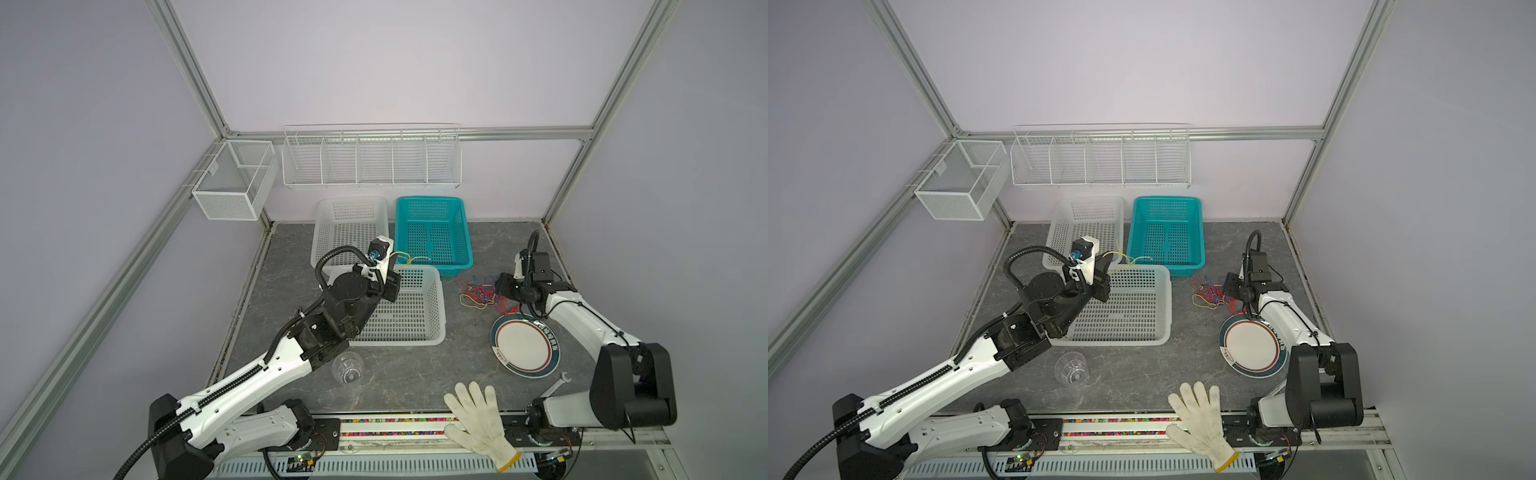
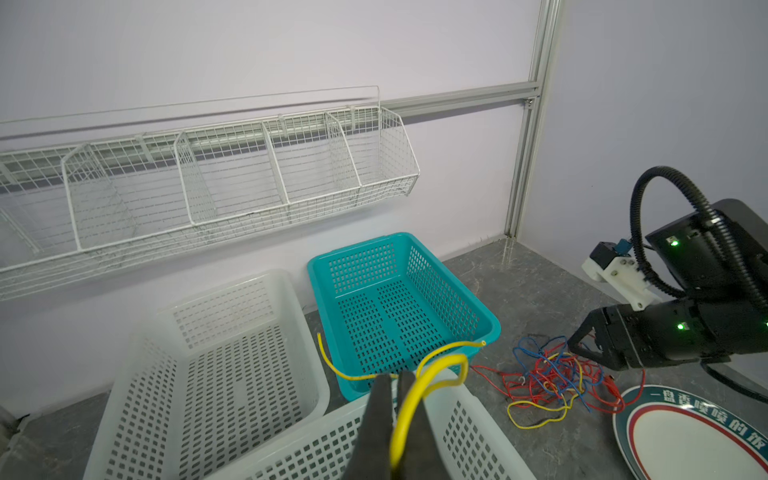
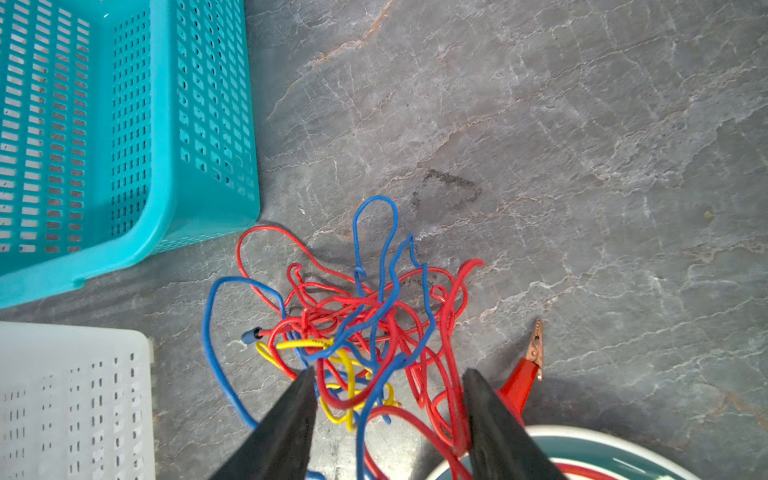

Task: Untangle the cables

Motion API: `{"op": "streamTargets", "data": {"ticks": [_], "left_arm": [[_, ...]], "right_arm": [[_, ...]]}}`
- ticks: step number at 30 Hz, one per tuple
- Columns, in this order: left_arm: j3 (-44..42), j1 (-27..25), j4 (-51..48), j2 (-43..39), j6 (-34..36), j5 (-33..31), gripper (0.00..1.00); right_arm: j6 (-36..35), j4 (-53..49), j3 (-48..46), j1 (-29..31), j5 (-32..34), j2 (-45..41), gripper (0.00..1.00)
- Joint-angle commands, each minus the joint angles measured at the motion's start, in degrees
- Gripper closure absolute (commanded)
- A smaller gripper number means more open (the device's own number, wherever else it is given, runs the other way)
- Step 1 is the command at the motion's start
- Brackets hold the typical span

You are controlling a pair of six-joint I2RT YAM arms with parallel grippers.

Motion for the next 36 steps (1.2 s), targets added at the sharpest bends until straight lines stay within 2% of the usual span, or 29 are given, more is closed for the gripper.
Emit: {"op": "streamTargets", "data": {"ticks": [1, 9, 15, 16, 18, 22, 25, 29, 32, 36], "left_arm": [[-2.6, 0.5, -4.1, -1.3, -4.1, -2.3, 1.00], [-6.9, 0.7, -8.0, -1.4, -9.3, -3.7, 1.00], [-8.3, 1.5, -9.4, 2.1, -12.2, -6.4, 1.00], [-8.2, 1.5, -9.8, 2.7, -12.2, -6.4, 0.96], [-7.9, 1.7, -10.2, 3.9, -11.9, -6.0, 0.82], [-7.6, 1.6, -10.1, 5.1, -11.3, -5.3, 0.44], [-7.9, 1.7, -9.3, 5.0, -10.9, -5.3, 0.29], [-7.9, 1.7, -8.1, 4.5, -10.2, -5.2, 0.20], [-7.7, 1.6, -6.5, 4.2, -9.3, -3.5, 0.20], [-6.7, 1.7, -3.1, 5.1, -8.1, 1.8, 0.20]], "right_arm": [[0.1, -0.4, -1.0, 0.4, -0.2, -1.7, 0.41], [0.2, -0.4, -1.0, 0.7, -0.2, -1.8, 0.41], [0.3, -0.6, -1.0, 1.2, -0.4, -2.4, 0.41], [0.3, -0.7, -1.0, 1.3, -0.3, -2.7, 0.41], [0.3, -0.9, -1.0, 1.4, -0.2, -3.1, 0.41], [0.0, -1.3, -1.0, 1.4, -0.1, -3.1, 0.41], [-0.3, -1.4, -1.0, 1.5, 0.0, -2.7, 0.41], [-0.5, -1.3, -1.0, 1.5, 0.0, -1.8, 0.41], [-1.1, -1.5, -1.0, 1.5, 0.4, -0.6, 0.40], [-1.2, -1.2, -2.8, 1.6, 1.1, 1.5, 0.40]]}}
